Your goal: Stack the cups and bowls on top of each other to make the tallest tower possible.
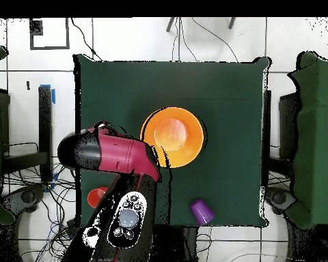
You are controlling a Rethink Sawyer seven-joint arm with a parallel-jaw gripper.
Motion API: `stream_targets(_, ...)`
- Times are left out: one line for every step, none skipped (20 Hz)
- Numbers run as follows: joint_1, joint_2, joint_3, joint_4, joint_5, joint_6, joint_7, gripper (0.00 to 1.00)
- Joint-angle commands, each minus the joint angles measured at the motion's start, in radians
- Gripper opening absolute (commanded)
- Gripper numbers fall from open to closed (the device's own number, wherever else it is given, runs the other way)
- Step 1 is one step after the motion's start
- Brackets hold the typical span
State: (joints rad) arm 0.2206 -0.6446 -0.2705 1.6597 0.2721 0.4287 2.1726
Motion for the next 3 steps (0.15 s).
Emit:
stream_targets(-0.001, 0.035, 0.067, 0.069, 0.014, -0.054, 0.175, 1.00)
stream_targets(-0.006, 0.036, 0.072, 0.069, 0.013, -0.058, 0.171, 1.00)
stream_targets(-0.007, 0.039, 0.074, 0.070, 0.012, -0.062, 0.169, 1.00)
